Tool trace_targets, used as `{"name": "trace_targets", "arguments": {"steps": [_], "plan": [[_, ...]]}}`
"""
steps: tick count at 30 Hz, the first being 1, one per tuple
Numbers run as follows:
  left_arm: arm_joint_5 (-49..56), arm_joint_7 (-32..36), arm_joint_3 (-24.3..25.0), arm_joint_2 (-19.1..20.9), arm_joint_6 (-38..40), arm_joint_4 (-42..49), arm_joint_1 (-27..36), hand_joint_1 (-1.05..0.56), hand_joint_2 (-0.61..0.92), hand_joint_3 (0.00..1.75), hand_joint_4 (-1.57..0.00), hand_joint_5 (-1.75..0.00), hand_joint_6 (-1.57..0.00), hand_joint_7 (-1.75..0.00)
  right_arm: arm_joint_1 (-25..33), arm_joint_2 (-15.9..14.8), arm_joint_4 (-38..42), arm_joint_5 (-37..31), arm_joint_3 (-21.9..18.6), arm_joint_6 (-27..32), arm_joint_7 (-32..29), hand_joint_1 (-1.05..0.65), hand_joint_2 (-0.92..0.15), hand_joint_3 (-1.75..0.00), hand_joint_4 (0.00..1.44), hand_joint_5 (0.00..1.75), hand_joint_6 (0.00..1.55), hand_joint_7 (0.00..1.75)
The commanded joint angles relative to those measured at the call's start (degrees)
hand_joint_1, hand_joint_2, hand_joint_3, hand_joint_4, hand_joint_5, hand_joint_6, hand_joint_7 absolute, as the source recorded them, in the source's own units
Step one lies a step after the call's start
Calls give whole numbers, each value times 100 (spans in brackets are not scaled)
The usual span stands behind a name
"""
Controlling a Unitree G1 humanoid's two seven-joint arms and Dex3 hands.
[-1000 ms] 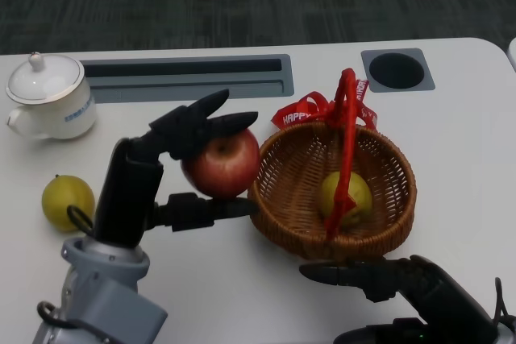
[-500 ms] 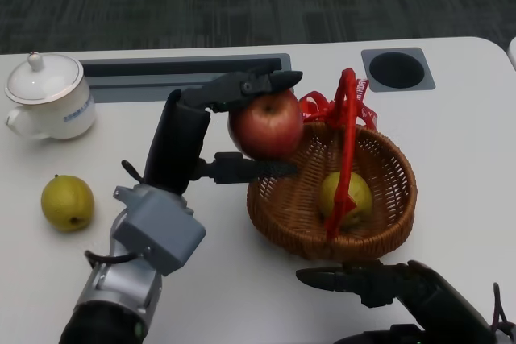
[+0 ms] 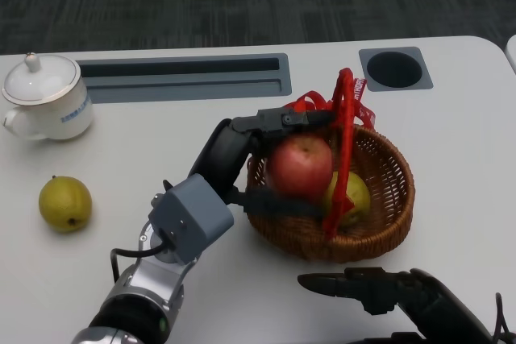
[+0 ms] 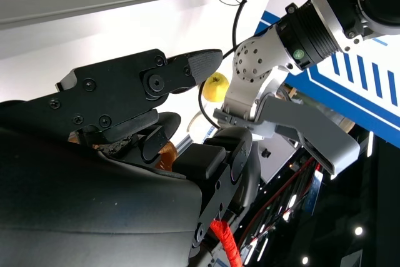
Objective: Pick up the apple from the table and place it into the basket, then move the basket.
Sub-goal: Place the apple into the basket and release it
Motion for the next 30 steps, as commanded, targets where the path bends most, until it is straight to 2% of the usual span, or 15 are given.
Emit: {"name": "trace_targets", "arguments": {"steps": [1,5,9,12,16,20,25,30], "plan": [[92,-218,-67,233,-14,-2,-143,-66,84,2,-34,0,-34,0,43,-55,-95,-48,-86,-19,-91,-40,-92,-3,75,0,66,0],[76,-620,-134,419,26,-145,-186,-87,91,3,-5,0,-8,0,18,-76,-65,-46,-87,-49,-112,-41,-92,-4,75,0,66,0],[-323,-1236,-41,459,43,-320,-201,-100,90,1,0,0,0,0,14,-101,-72,-64,-92,-12,-128,-42,-92,-5,75,0,67,0],[-405,-1316,12,505,18,-530,-182,-104,91,1,0,0,0,0,-28,-111,-18,-43,-101,-79,-133,-42,-92,-5,76,0,67,0],[-778,-1402,194,459,-50,-971,-14,-100,88,0,0,0,-3,-1,-138,-130,74,-12,-180,-312,-179,-42,-92,-5,76,1,68,1],[-1167,-1396,344,432,-167,-1688,370,-88,87,0,-9,-3,-14,-3,-323,-267,53,106,-354,-598,-231,-42,-92,-4,78,1,70,1],[-1622,-1513,436,561,-208,-2711,1027,-76,90,1,-21,-4,-24,-3,-529,-651,-221,225,-549,-753,-206,-44,-91,-2,76,0,69,0],[-1806,-1591,596,957,-6,-3610,1674,-75,89,0,-30,-4,-30,-3,-621,-1067,-444,313,-600,-771,-135,-46,-91,-1,77,1,72,1]]}}
